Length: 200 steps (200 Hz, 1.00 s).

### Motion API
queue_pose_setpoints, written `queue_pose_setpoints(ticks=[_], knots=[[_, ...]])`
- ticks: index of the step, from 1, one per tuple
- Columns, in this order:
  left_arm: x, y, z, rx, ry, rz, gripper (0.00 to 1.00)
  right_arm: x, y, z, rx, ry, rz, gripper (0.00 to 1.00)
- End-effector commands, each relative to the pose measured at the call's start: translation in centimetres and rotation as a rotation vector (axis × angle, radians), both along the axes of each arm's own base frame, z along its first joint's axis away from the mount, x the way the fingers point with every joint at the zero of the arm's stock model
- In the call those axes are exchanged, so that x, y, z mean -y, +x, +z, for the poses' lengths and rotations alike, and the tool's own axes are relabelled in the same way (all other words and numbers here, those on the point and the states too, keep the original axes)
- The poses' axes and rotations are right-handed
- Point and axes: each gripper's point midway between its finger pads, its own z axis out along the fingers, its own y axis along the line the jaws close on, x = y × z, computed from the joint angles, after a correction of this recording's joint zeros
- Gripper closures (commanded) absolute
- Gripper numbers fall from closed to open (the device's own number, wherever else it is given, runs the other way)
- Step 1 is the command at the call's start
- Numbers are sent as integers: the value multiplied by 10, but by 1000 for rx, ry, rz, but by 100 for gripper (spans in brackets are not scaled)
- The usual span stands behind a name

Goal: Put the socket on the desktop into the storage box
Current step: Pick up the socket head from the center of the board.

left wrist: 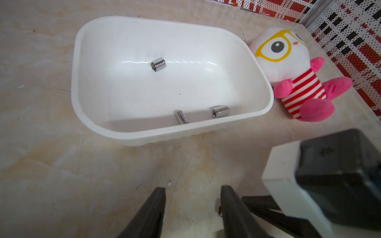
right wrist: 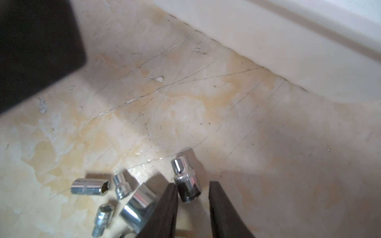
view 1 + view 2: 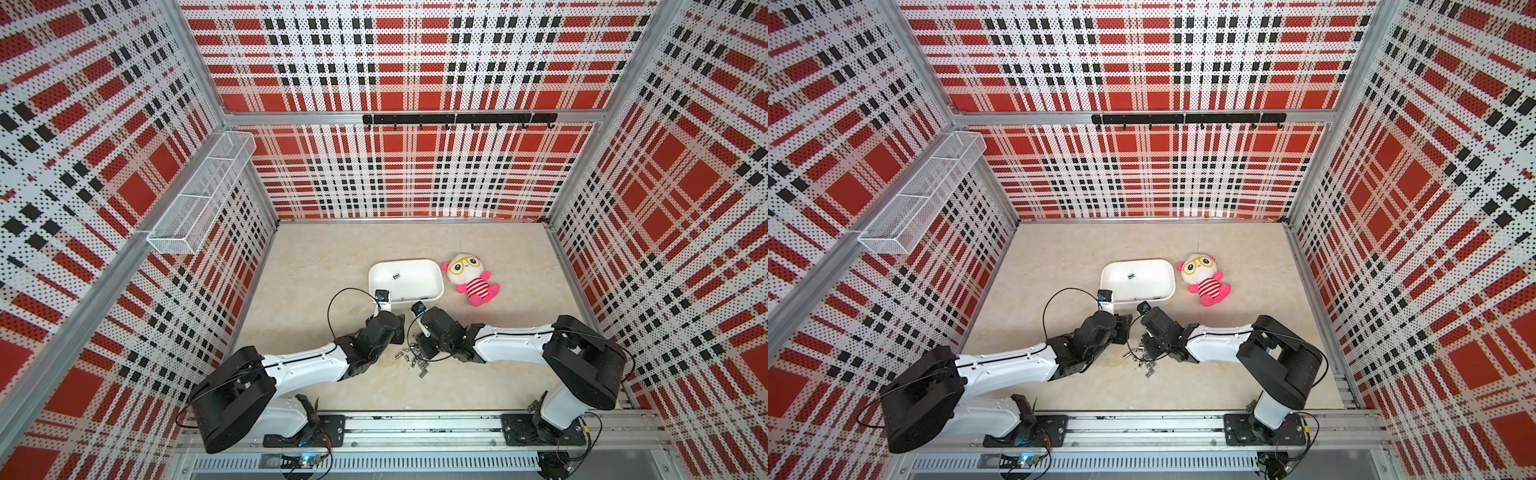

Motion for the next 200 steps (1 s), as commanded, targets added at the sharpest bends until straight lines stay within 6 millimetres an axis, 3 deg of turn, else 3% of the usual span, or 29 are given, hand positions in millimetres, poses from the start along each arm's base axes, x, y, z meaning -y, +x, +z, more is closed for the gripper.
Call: queue_pose_setpoints(ticks=[1,200], knots=[[2,4,4,3,8,2,51,-1,1,-1,4,-20,-9,68],[-18,8,19,56,-3,82,52,-1,9,-17,-22,-67,-41,68]])
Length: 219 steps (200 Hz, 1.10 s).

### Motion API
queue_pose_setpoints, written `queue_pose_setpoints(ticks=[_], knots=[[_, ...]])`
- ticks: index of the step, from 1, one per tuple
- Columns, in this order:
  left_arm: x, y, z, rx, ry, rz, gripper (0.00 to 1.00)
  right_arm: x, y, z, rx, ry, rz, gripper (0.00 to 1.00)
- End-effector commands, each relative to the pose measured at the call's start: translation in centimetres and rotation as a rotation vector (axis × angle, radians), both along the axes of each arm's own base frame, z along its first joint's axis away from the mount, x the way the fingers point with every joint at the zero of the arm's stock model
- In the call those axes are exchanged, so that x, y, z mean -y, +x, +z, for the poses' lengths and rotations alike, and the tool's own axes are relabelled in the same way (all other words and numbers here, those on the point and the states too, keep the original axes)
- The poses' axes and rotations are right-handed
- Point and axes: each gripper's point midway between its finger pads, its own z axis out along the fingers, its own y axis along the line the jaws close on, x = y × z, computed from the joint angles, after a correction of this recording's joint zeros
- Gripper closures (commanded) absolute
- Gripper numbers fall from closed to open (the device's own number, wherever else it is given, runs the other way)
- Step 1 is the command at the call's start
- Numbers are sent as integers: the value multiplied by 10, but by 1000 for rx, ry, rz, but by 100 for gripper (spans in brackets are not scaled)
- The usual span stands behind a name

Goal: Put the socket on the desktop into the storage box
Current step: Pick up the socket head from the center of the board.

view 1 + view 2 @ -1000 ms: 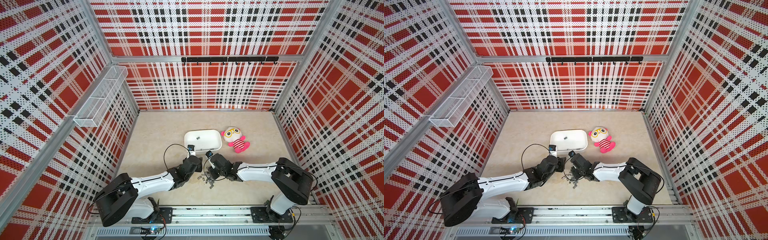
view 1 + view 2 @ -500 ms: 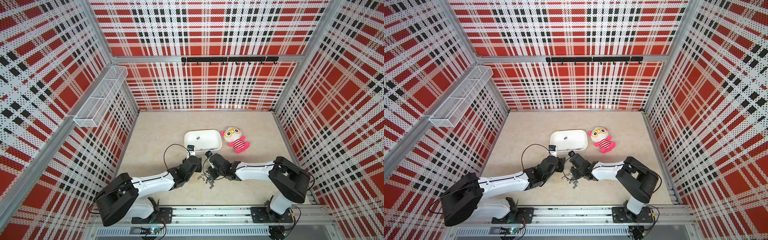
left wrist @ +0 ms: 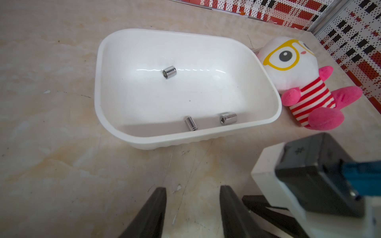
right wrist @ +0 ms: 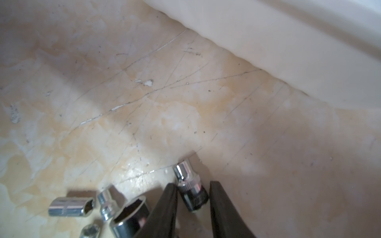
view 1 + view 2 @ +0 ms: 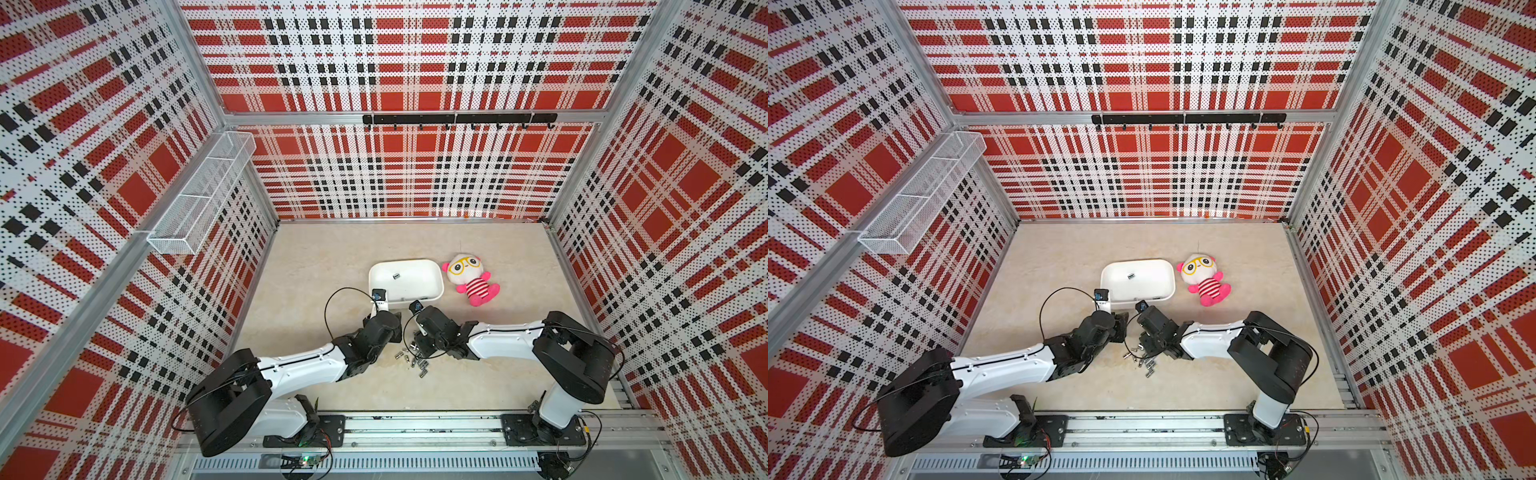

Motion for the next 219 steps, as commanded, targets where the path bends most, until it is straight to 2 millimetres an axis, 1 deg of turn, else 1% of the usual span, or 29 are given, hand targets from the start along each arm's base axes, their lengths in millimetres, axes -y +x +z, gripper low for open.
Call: queue_pose_setpoints(ticks=[1,26,52,84,116,139,167,180,191,208,219], knots=[[-6,3,10,25,-15,30,52,3,0,-9,-18,-32,-18,68],[-8,3,13,32,-24,36,52,6,3,-14,-24,-53,-33,69],[-9,3,14,34,-30,38,52,9,5,-15,-25,-67,-48,74],[-9,3,14,35,-30,39,52,16,9,-13,-18,-72,-77,79],[-9,3,13,33,-30,38,52,23,11,-5,-13,-54,-105,84],[-9,3,11,30,-26,39,52,33,16,4,23,-51,-144,85],[-9,4,10,26,-23,38,52,46,21,21,81,-43,-192,90],[-8,4,9,23,-22,37,52,54,23,32,120,-39,-225,94],[-9,4,8,20,-19,37,52,63,24,39,147,-41,-258,100],[-7,5,8,19,-19,33,52,78,25,52,193,-46,-316,100],[-8,5,7,19,-14,36,52,85,25,61,224,-25,-334,100]])
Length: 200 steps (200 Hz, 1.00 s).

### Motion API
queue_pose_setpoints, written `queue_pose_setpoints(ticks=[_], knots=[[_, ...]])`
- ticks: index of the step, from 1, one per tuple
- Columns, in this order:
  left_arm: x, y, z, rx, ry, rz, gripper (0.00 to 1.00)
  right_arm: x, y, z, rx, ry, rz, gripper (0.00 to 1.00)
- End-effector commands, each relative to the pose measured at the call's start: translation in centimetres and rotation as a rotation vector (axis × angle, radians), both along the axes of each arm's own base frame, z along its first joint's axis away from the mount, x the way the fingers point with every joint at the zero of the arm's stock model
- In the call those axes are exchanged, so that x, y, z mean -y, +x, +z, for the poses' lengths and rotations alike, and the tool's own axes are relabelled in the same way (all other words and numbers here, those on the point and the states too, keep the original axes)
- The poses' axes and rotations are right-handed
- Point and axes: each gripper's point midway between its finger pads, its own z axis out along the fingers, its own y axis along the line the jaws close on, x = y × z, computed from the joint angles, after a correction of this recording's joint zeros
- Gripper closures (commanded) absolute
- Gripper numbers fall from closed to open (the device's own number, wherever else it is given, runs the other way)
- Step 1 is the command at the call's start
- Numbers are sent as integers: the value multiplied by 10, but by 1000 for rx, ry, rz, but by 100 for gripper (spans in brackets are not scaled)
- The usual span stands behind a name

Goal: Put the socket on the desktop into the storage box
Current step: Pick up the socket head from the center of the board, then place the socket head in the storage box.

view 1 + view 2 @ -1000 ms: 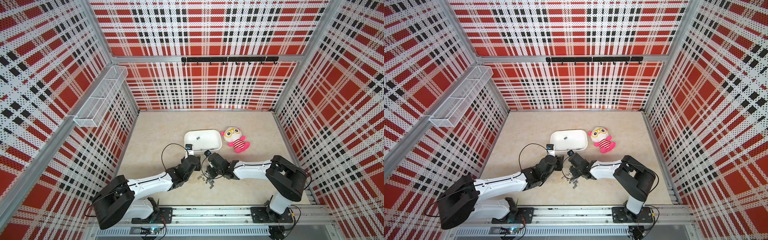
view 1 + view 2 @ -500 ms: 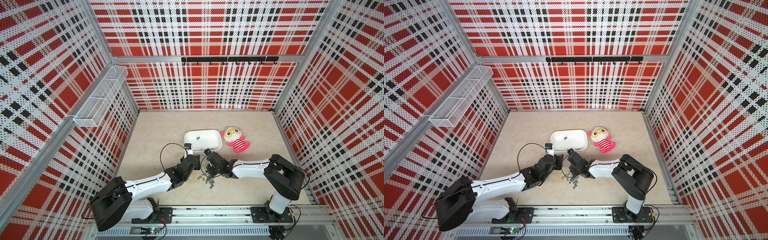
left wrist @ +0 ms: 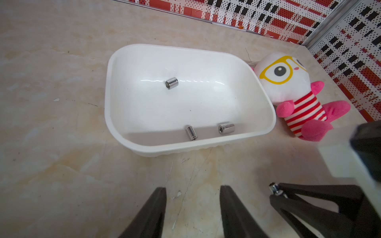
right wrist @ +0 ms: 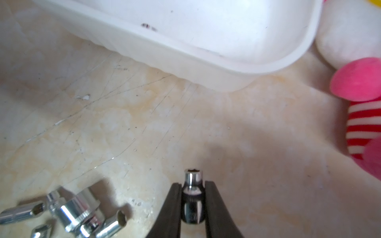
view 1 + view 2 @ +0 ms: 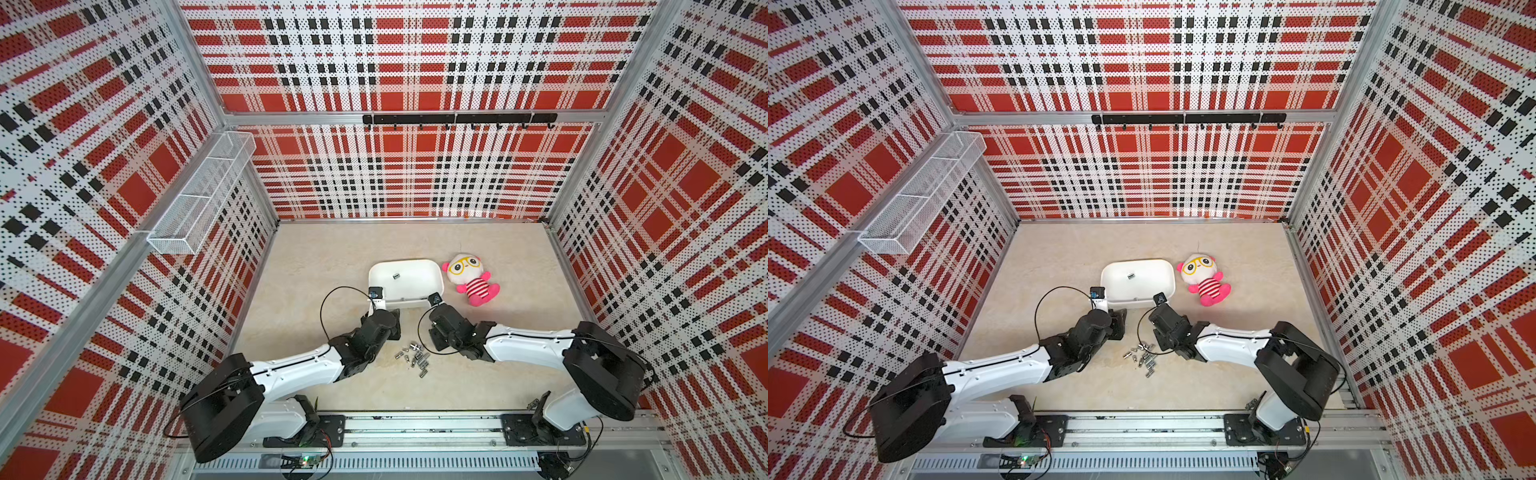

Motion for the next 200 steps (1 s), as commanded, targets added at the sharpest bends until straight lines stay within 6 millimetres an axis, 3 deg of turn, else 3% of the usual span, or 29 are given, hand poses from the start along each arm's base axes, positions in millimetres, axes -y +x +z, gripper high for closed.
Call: queue_pose_setpoints(ticks=[1,18,43,72,125,179,200], knots=[[-4,2,-3,-5,9,17,52,24,5,23,95,6,-100,100],[-5,2,-3,0,13,18,52,26,3,40,128,57,-97,100],[-7,2,0,12,9,21,52,12,10,70,147,146,-78,100],[-6,0,4,23,-10,12,52,-9,44,96,92,271,-87,100],[-7,-6,14,54,-61,-7,51,-44,120,76,3,196,-167,100],[-7,-7,17,61,-79,-14,50,-61,153,40,-82,181,-203,100],[-6,-7,15,55,-73,-21,50,-58,160,26,-105,165,-226,91]])
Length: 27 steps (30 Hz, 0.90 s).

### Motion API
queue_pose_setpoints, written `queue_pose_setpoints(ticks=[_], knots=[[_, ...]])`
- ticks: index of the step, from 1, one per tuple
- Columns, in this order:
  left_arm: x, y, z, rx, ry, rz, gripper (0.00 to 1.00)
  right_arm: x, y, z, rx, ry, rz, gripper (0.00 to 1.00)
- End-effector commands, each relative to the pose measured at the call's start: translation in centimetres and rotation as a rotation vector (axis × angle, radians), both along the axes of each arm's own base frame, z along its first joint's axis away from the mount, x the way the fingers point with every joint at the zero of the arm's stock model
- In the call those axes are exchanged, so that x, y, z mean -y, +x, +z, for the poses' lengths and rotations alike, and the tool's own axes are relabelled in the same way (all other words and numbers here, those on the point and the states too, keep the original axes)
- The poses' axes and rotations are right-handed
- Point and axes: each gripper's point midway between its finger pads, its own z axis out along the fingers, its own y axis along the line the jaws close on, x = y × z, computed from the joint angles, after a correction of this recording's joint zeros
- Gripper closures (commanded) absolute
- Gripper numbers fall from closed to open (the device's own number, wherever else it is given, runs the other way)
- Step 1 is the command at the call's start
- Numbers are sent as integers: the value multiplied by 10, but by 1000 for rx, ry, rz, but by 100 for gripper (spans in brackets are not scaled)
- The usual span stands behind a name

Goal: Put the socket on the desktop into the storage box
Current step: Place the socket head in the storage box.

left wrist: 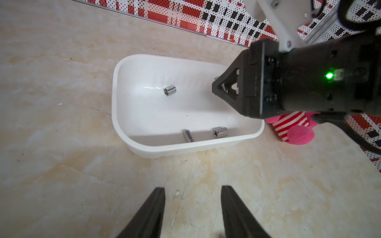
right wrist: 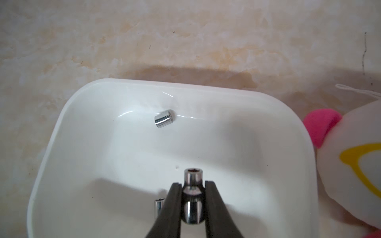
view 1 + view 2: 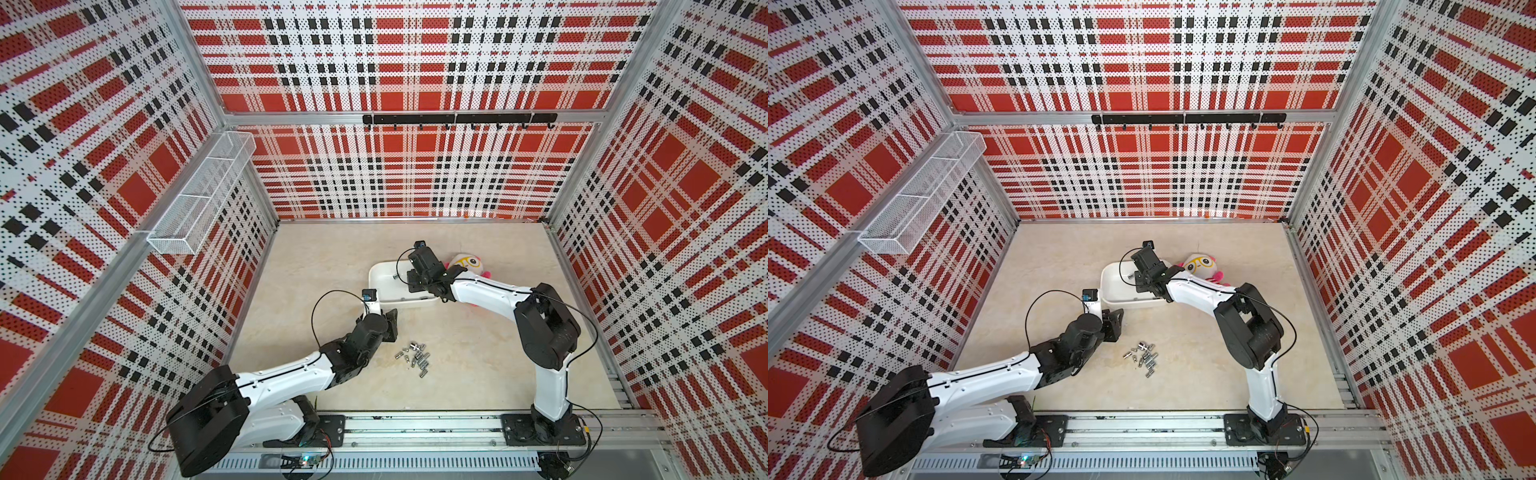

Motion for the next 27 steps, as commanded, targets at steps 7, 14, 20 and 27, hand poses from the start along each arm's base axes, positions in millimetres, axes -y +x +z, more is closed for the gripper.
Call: queue_pose_setpoints(ticks=[7,14,20,27], knots=[[7,0,-2,-4,-1,-37,50,5,11,-13,-56,-20,-32,75],[24,-5,-5,-41,10,-125,50,8,8,-2,-44,-15,-26,55],[37,-16,-2,-33,29,-201,49,20,-5,20,-12,-16,-13,54],[61,-35,8,-12,46,-292,49,65,-49,62,82,6,-29,54]])
